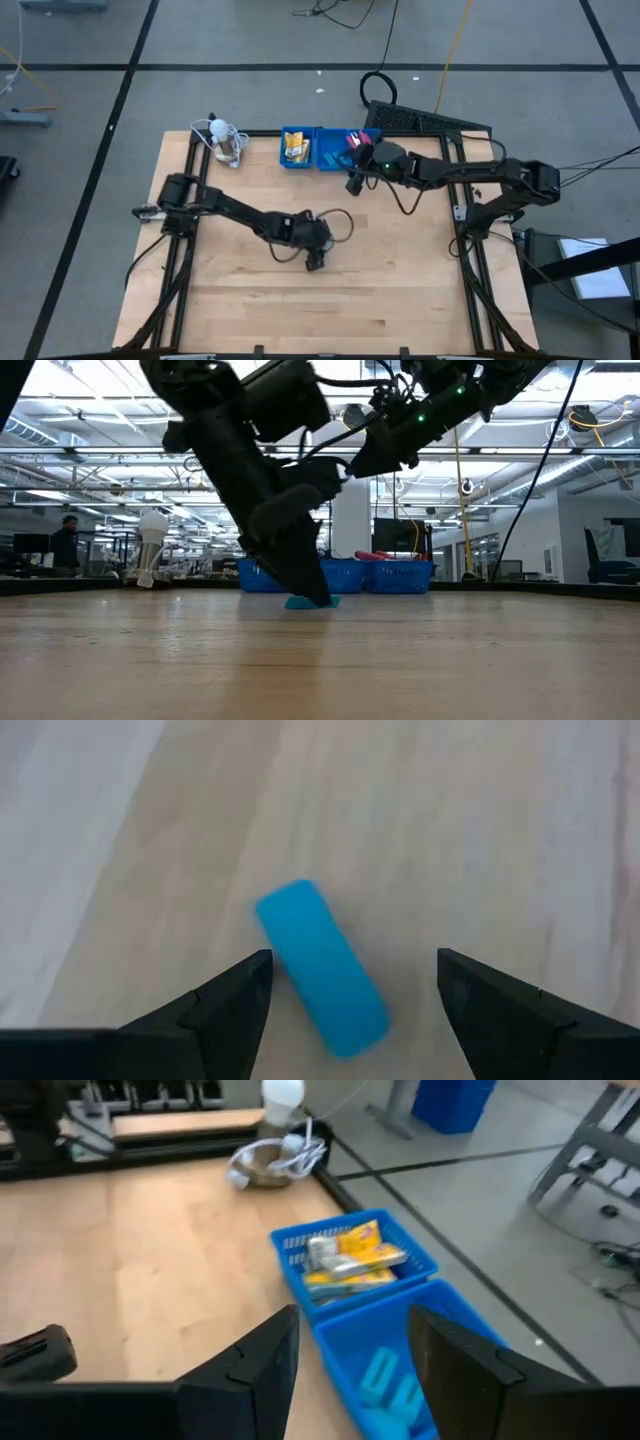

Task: Pick & Place School Supplies
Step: Put the blue eraser into the middle blue bin

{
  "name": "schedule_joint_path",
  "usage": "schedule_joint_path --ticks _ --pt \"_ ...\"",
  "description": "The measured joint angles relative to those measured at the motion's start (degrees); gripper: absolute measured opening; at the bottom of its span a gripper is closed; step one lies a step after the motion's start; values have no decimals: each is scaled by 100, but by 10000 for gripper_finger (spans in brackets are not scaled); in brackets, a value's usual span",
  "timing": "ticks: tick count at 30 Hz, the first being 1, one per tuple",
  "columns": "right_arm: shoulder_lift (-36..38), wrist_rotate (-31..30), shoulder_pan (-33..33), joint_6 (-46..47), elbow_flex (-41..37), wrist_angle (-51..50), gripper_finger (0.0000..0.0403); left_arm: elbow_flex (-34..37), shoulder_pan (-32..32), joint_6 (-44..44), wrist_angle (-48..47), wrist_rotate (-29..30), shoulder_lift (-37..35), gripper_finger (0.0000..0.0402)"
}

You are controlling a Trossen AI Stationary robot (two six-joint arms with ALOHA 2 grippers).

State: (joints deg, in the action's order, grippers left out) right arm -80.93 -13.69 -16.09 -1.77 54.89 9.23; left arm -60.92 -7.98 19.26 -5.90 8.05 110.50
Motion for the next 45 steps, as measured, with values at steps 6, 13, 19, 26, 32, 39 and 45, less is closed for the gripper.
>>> schedule_joint_path --ticks 6,13,19,26,32,39,45 --pt "4 -3 195 230 -9 -182 173 -657 -157 275 -879 181 354 280" --pt "3 1 420 299 -9 -423 171 -669 -91 589 -1368 107 352 273" --pt "2 0 461 246 -9 -419 171 -656 -33 671 -1448 -47 345 199" --pt "2 -2 458 106 -7 -417 171 -644 -29 537 -1425 12 352 112" --pt "2 -2 458 108 -7 -438 171 -639 -45 -51 -1396 350 316 83" --pt "2 -2 457 171 -4 -589 171 -593 -29 -1076 -1574 1604 -47 81" --pt "124 -2 434 326 3 -895 171 -613 -40 -1642 -1857 3295 -484 80"
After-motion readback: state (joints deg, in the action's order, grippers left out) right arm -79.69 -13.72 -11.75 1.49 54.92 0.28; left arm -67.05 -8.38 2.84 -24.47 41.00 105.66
